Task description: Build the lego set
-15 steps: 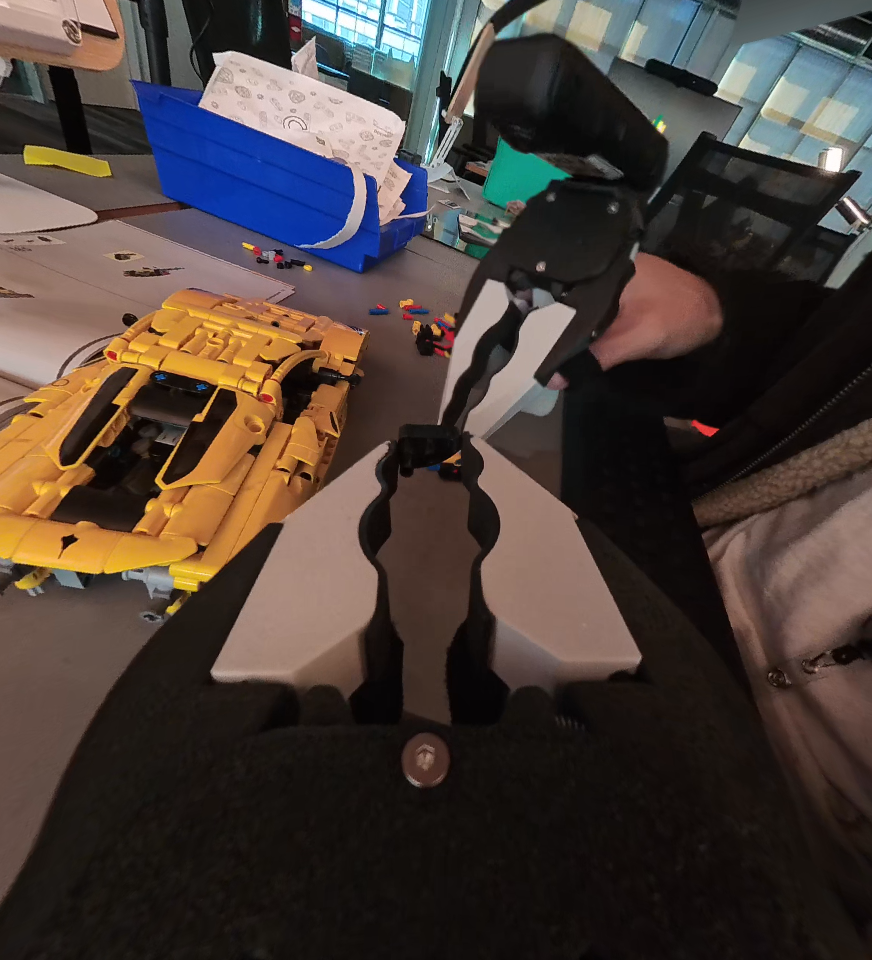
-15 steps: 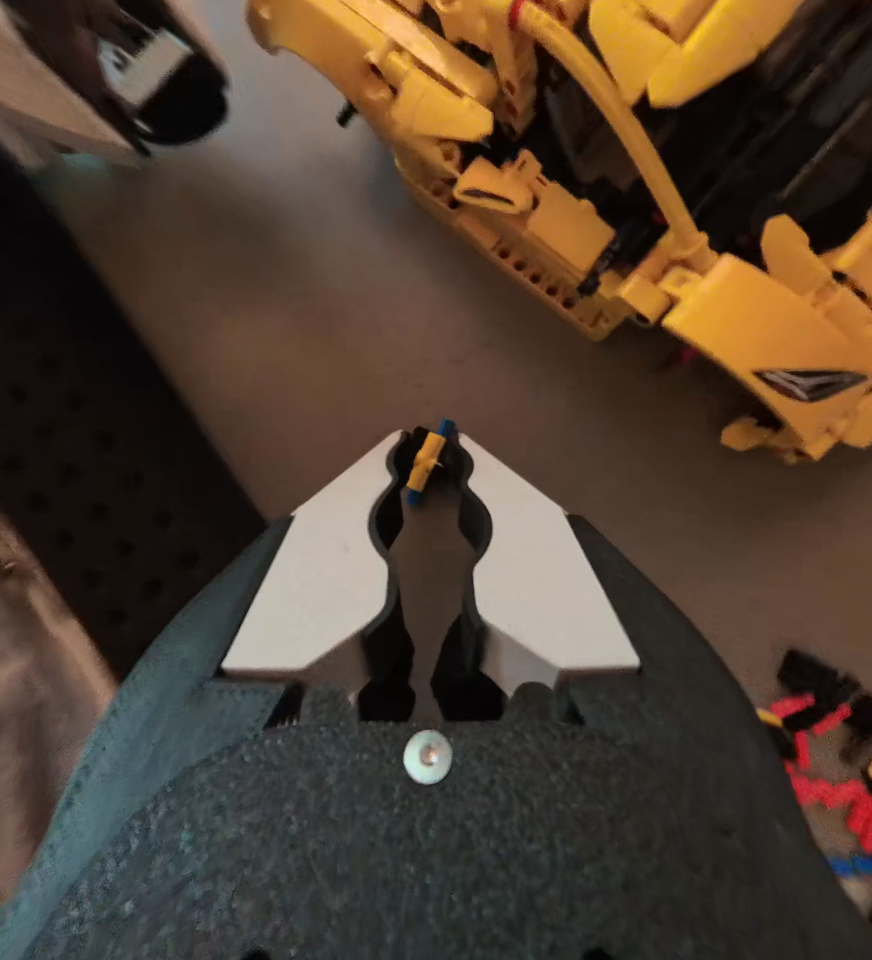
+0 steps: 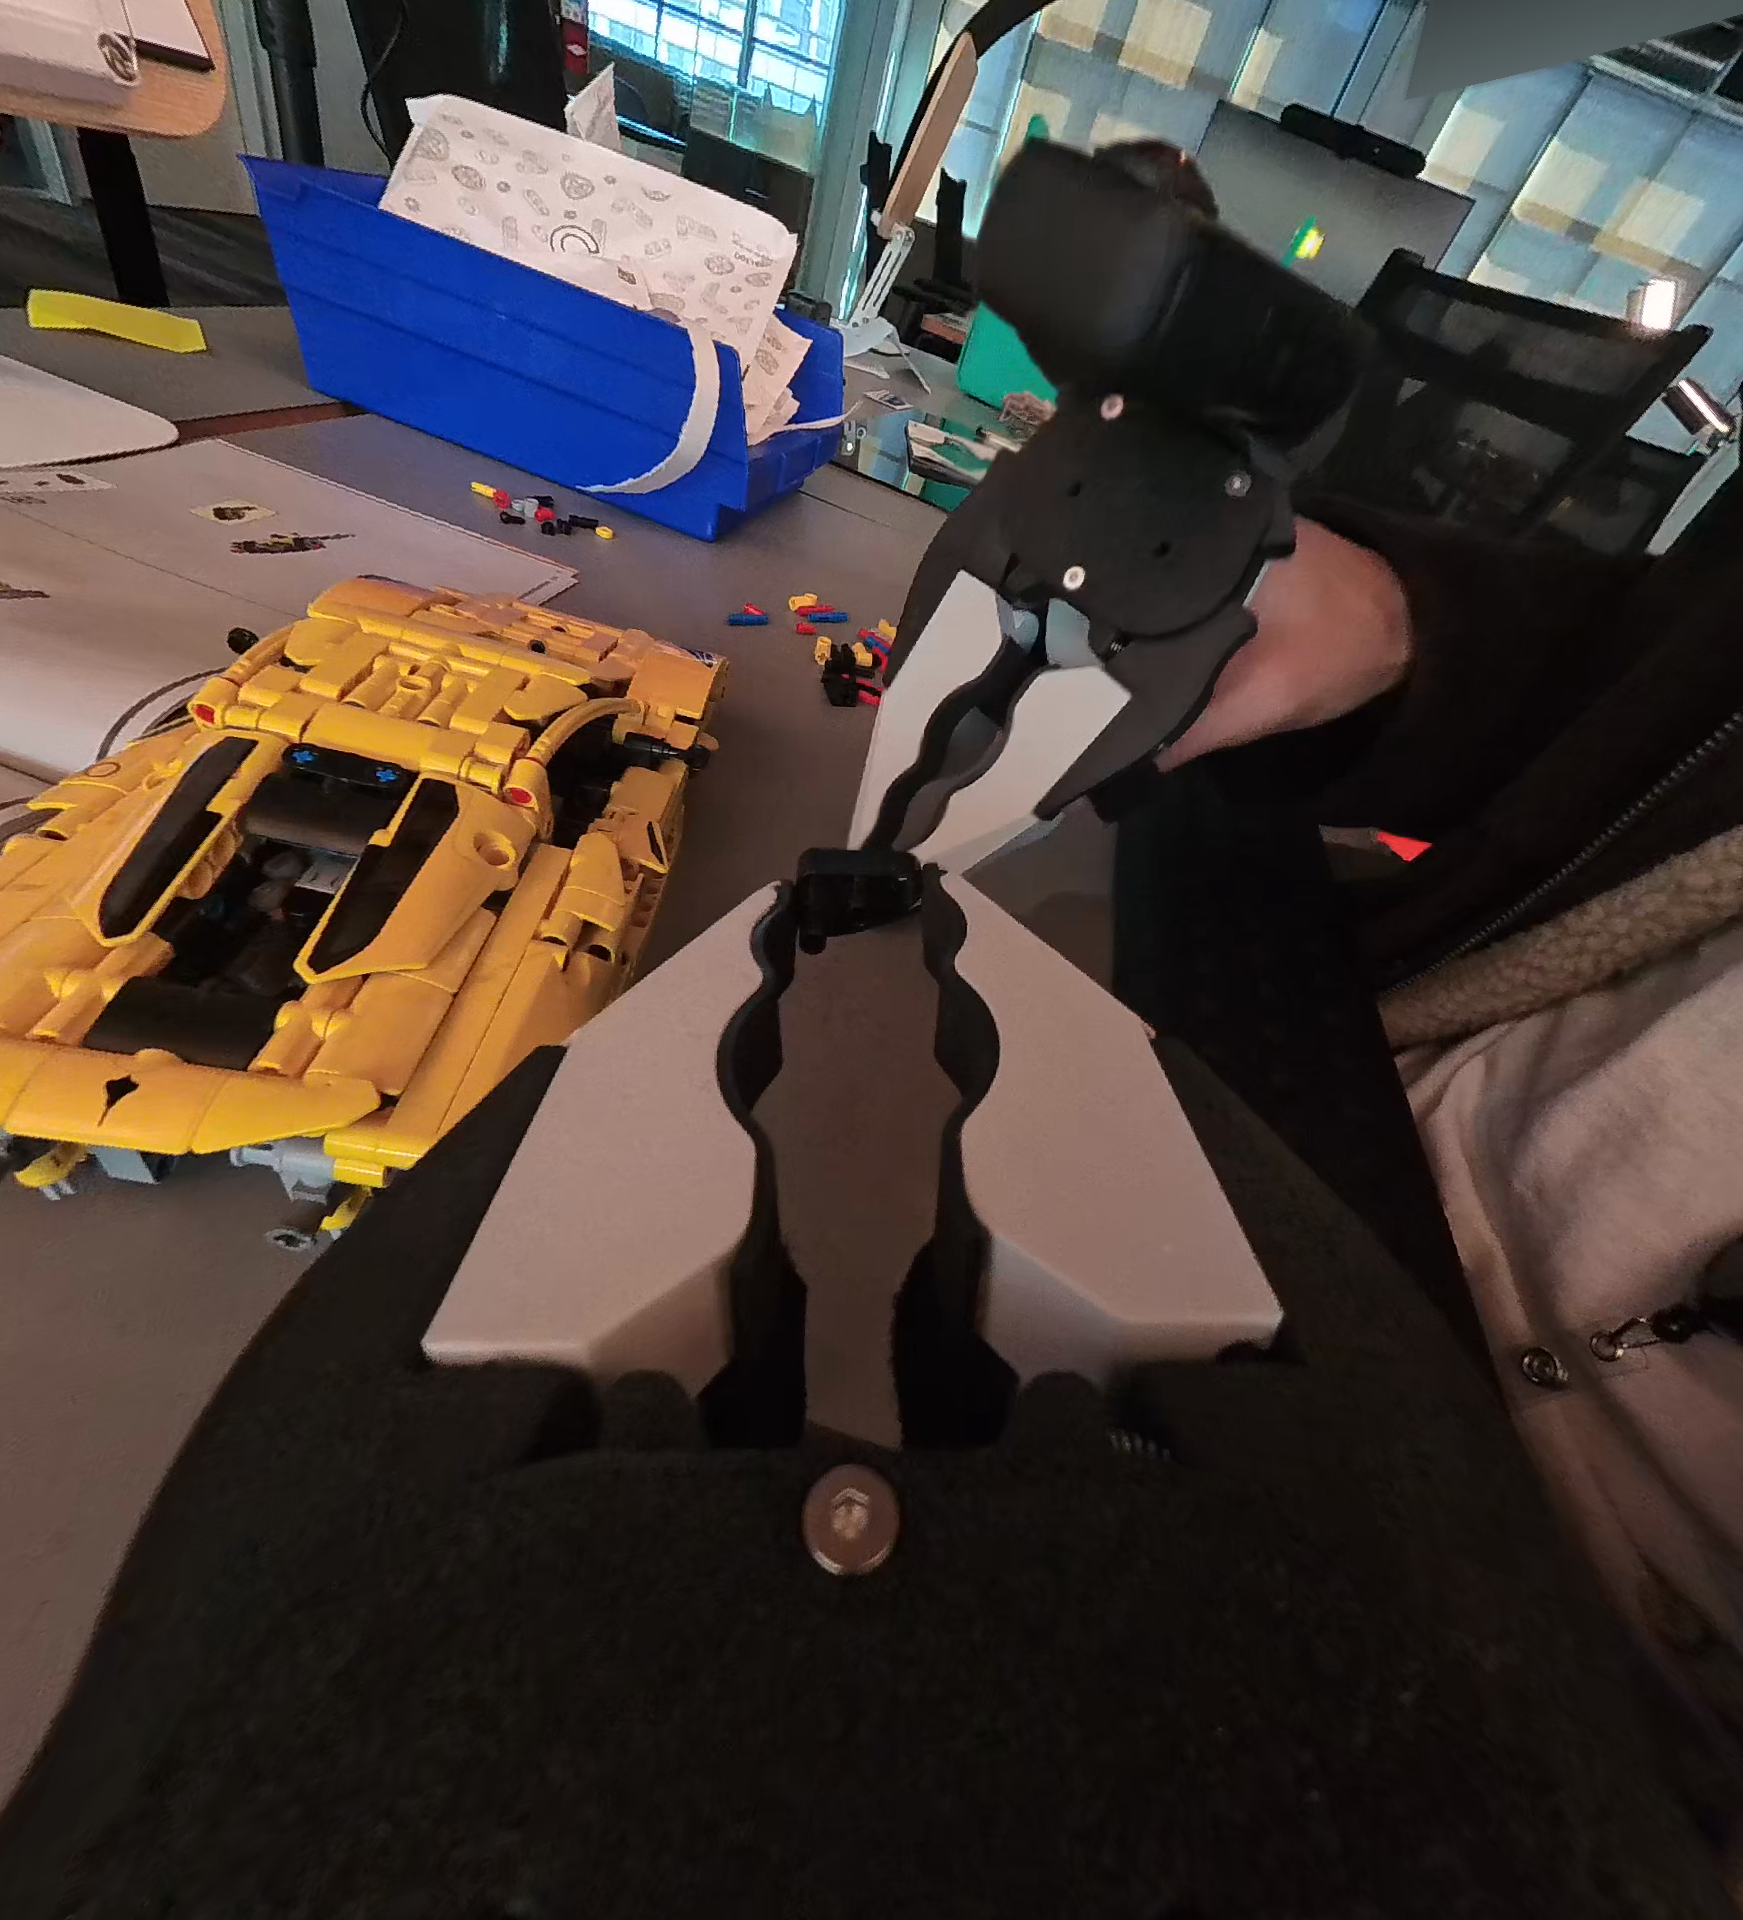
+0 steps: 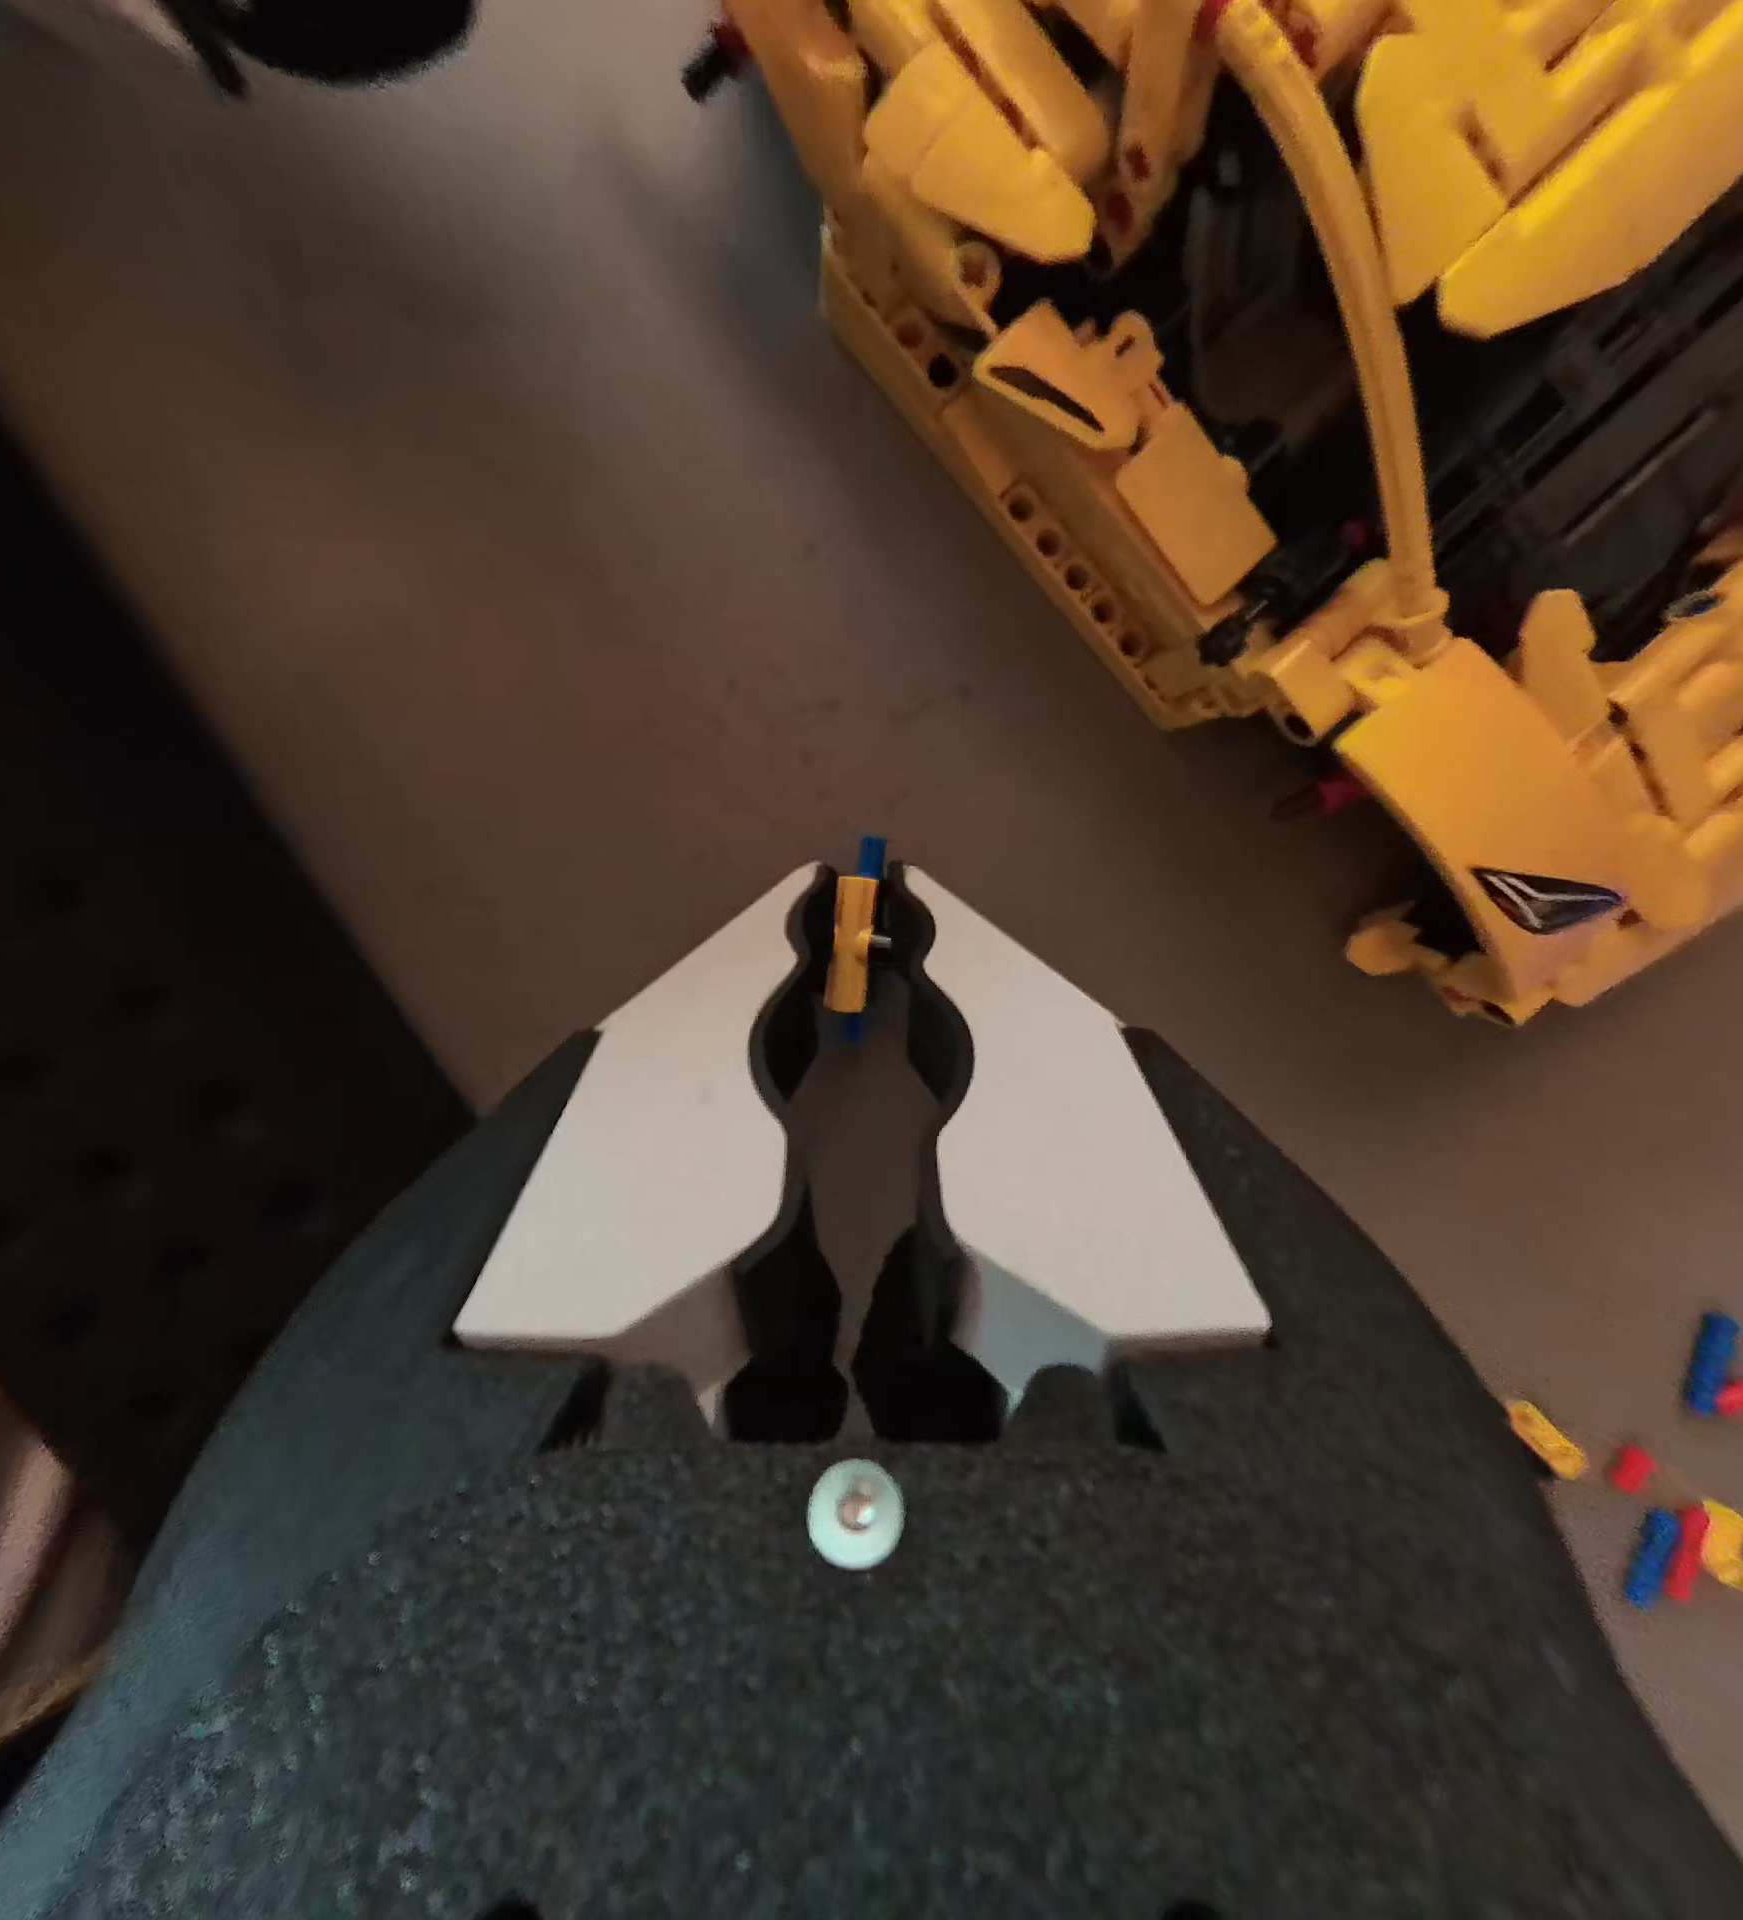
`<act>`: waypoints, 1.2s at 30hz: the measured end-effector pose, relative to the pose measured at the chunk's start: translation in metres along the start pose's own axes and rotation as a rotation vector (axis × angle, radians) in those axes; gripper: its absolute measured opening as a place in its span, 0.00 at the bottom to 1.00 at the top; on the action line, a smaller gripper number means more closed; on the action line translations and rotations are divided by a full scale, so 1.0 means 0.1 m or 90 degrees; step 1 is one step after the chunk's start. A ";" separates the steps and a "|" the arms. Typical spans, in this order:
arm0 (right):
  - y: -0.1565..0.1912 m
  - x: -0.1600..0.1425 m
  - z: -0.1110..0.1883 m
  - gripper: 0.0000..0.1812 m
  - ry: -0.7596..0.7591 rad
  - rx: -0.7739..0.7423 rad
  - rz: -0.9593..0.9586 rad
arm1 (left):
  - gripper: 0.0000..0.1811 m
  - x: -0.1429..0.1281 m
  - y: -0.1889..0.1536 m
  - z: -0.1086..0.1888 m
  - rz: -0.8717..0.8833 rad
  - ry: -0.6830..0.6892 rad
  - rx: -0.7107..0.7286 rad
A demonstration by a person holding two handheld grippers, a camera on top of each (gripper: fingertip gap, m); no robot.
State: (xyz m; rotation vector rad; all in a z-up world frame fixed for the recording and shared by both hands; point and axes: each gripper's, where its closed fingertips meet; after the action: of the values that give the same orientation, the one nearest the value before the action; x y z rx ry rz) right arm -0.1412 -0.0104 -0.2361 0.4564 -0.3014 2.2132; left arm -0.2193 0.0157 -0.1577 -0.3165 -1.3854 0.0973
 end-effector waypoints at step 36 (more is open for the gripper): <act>0.52 0.75 0.54 0.03 -0.229 0.163 0.343 | 0.13 0.02 -0.32 -0.09 -0.226 -0.035 -0.023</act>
State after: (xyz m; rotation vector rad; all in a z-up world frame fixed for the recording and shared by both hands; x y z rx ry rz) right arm -0.2139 -0.0100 -0.1588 1.0171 -0.3635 2.7015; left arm -0.2138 -0.0162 -0.1483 -0.0945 -1.4787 -0.2134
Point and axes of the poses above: each gripper's, where its closed fingertips meet, z back along the fingers, x out of its top, y = z × x across the jaws, and after that the axes turned 1 degree about -y, right-handed
